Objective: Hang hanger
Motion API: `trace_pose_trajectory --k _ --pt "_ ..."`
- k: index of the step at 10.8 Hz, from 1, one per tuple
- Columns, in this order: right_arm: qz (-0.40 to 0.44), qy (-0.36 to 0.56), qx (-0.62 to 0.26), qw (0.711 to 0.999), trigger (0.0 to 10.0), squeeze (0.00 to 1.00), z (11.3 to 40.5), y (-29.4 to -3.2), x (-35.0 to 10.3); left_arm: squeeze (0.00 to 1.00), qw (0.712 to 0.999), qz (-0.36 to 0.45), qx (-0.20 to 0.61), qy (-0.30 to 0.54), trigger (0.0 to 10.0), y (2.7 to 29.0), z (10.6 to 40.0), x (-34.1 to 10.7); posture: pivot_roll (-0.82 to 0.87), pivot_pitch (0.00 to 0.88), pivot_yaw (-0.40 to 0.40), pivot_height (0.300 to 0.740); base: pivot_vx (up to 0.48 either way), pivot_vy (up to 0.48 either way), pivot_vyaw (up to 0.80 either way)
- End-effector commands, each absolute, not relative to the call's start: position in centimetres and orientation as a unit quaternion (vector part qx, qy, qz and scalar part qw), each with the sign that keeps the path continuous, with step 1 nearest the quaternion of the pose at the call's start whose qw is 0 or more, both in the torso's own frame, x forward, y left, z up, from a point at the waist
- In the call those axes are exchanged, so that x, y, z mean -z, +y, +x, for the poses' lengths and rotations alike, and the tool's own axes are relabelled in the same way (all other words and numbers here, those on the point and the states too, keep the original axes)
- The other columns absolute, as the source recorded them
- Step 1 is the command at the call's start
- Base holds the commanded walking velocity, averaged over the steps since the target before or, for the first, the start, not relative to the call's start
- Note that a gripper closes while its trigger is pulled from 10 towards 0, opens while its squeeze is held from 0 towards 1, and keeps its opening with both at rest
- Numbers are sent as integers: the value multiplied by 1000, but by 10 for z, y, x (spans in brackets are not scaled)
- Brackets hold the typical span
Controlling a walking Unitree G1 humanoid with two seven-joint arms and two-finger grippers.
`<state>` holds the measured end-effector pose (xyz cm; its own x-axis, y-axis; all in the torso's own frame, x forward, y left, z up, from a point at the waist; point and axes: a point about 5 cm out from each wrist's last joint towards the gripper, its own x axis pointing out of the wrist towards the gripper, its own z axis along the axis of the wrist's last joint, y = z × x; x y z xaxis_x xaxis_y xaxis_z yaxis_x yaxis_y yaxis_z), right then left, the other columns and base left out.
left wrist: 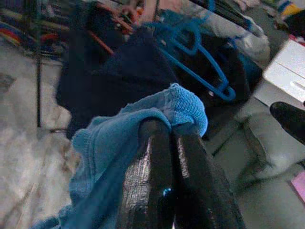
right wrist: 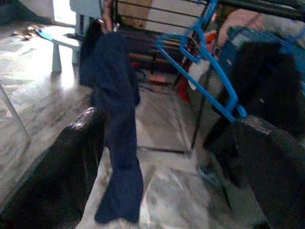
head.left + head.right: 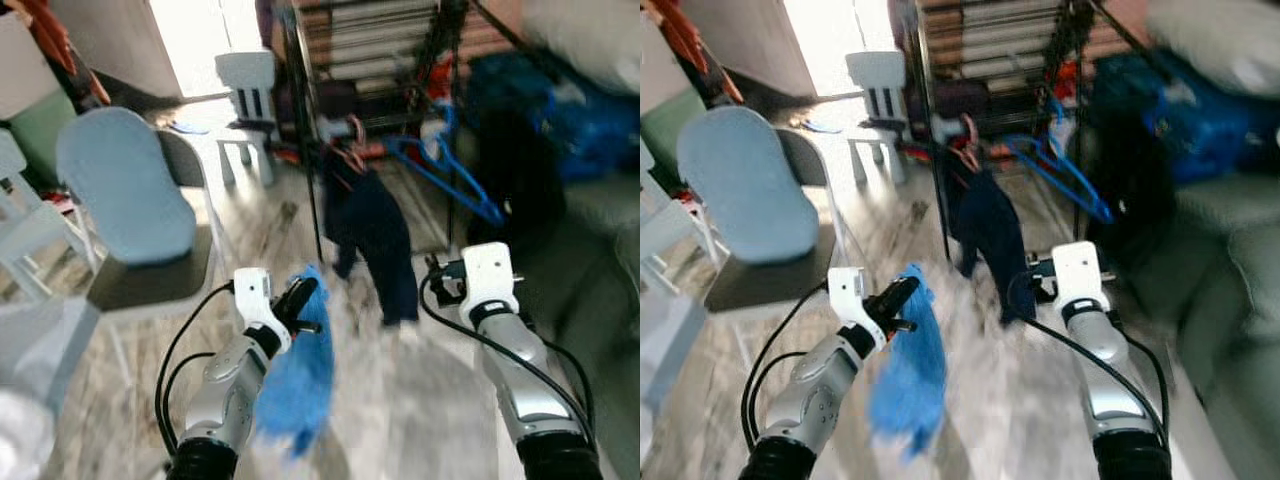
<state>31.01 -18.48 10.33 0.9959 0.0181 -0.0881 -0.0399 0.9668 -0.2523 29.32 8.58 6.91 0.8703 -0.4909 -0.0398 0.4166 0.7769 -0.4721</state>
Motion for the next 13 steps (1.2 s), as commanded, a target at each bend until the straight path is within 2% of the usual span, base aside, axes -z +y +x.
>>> trace_pose_trajectory --k 1,10,13 --pt "-123 31 -30 991 10000 0 313 -175 -108 0 941 -229 237 74 10000 88 294 -71 -246 0 79 740 401 -255 0" --pt "-149 47 -41 987 10000 0 314 -176 -104 0 943 -220 238 70 10000 87 292 -70 -244 0 77 740 480 0 0" --pt "-163 53 -4 985 10000 0 317 -183 -104 0 943 -224 235 72 10000 87 292 -70 -239 0 78 740 0 0 0"
